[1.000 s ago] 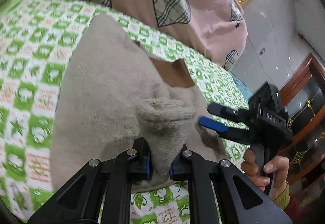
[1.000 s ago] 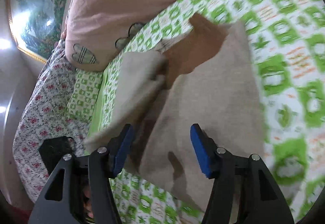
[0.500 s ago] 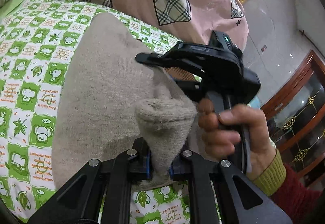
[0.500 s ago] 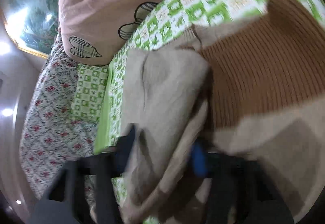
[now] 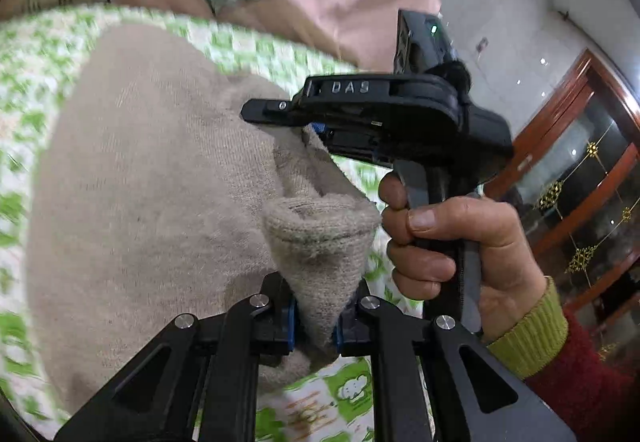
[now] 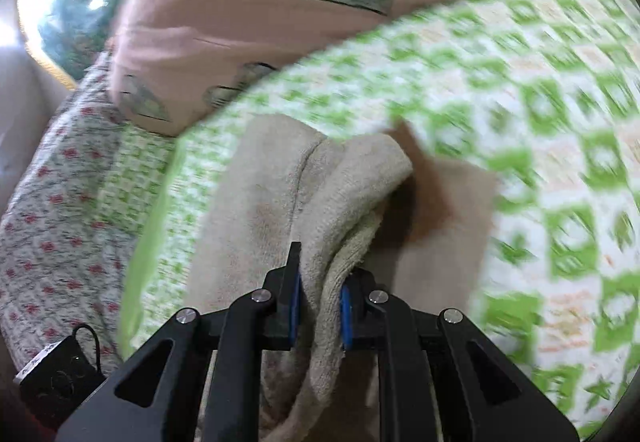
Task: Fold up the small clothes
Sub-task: 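Grasp the folded sweater edge with the left tool while the right tool grasps beside it, then lift the gripped sweater edge with both tools and fold it over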
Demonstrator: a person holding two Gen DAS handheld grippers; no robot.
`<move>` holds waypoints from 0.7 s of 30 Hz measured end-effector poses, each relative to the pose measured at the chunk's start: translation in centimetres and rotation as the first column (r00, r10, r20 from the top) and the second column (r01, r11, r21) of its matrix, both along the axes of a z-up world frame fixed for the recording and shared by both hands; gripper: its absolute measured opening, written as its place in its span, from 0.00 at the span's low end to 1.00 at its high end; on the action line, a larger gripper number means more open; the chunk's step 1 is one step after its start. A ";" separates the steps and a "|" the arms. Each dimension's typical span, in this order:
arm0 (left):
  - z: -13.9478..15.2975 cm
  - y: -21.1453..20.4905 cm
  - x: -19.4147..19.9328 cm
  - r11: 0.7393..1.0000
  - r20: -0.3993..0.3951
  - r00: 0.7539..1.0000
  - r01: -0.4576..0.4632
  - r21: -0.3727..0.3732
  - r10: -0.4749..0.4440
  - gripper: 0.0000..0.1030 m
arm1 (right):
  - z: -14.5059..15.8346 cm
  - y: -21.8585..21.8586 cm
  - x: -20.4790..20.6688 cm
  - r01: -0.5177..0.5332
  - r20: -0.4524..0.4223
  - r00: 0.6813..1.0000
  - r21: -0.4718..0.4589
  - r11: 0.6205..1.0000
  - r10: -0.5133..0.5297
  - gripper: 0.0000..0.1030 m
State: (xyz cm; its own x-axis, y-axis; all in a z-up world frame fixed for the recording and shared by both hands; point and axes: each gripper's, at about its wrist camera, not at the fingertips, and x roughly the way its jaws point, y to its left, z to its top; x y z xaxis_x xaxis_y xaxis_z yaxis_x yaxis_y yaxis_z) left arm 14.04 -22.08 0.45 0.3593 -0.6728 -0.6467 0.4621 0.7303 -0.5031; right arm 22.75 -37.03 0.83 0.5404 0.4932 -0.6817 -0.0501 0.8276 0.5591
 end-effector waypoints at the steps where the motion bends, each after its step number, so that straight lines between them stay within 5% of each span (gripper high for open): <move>1: -0.3 -0.5 0.0 1.000 -0.006 1.000 0.003 0.009 -0.003 0.11 | -0.9 -0.7 -0.2 0.016 -0.020 1.000 -0.012 1.000 -0.016 0.16; 8: -1.8 -2.1 1.0 0.999 -0.034 0.999 0.012 0.053 -0.010 0.13 | -1.4 -1.4 -0.5 0.022 0.005 1.000 -0.068 0.997 -0.021 0.16; 17: 0.0 0.7 -1.9 0.997 -0.055 0.996 0.070 0.037 -0.068 0.35 | -1.8 -1.6 -1.3 0.056 0.015 0.998 -0.146 0.988 -0.054 0.20; 19: 0.7 2.1 -2.5 0.998 -0.042 0.997 0.062 0.027 -0.061 0.42 | -1.4 -2.4 -2.2 0.097 0.020 0.995 -0.138 0.986 -0.095 0.24; 21: 1.5 4.1 -2.3 0.999 -0.019 1.000 0.025 0.032 -0.024 0.64 | -0.8 -2.8 -3.3 0.138 0.026 0.990 -0.163 0.977 -0.135 0.33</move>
